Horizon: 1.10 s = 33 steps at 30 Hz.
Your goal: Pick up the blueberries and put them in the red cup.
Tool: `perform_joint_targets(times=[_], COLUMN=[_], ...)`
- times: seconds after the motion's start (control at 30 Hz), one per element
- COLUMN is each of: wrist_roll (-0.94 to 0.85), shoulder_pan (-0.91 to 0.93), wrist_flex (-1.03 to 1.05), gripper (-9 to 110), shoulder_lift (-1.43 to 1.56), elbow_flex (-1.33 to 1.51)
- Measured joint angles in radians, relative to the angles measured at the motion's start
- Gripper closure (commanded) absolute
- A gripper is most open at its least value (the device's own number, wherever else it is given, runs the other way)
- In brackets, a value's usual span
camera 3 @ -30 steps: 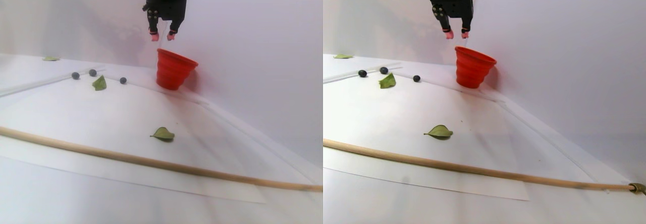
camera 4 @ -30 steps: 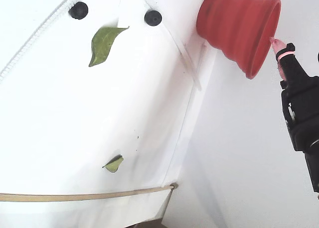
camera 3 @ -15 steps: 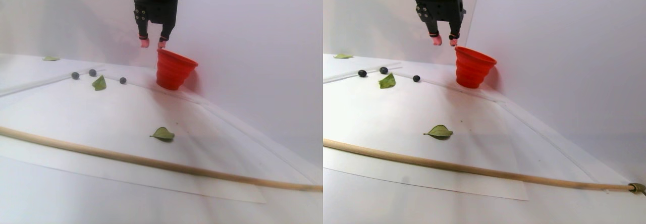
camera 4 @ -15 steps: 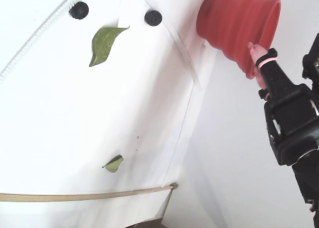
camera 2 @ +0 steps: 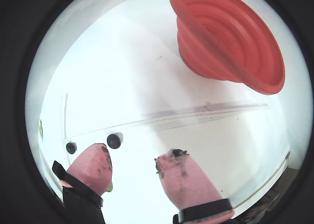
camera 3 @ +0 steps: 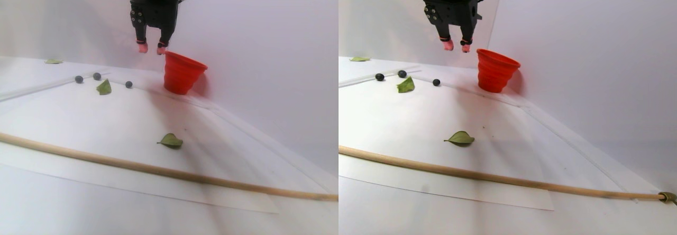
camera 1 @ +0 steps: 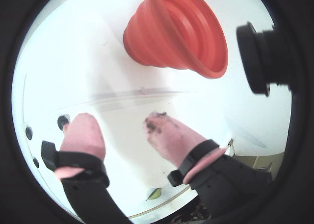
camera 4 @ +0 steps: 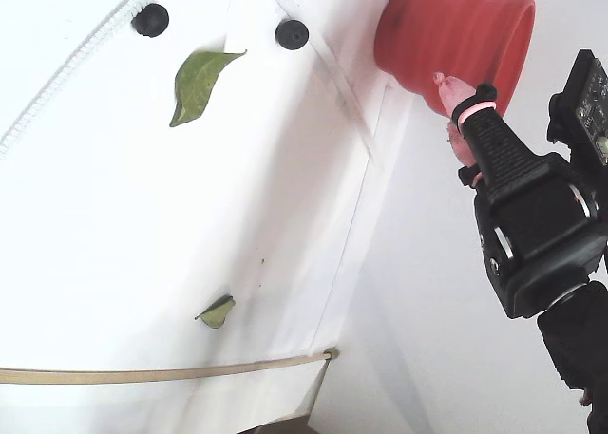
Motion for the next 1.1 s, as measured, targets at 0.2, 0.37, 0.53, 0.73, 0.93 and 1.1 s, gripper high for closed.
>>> perform_joint_targets(times=[0.2,0.37,0.53,0.73,0.93,1.1], wrist_roll=[0.012,0.021,0.021,0.021,0.021,0.025], shoulder_pan=[-0.028,-0.035,-0.049,-0.066,-0.074,-0.086], wrist_flex=[0.0,0.0,-0.011,-0.037,-0.071,-0.094], gripper=[83,82,81,80,79,79], shoulder_lift=[-0.018,-0.074,-0.117,-0.166,-0.213,-0.233], elbow_flex=[0.0,0.0,0.0,0.0,0.0,-0.002])
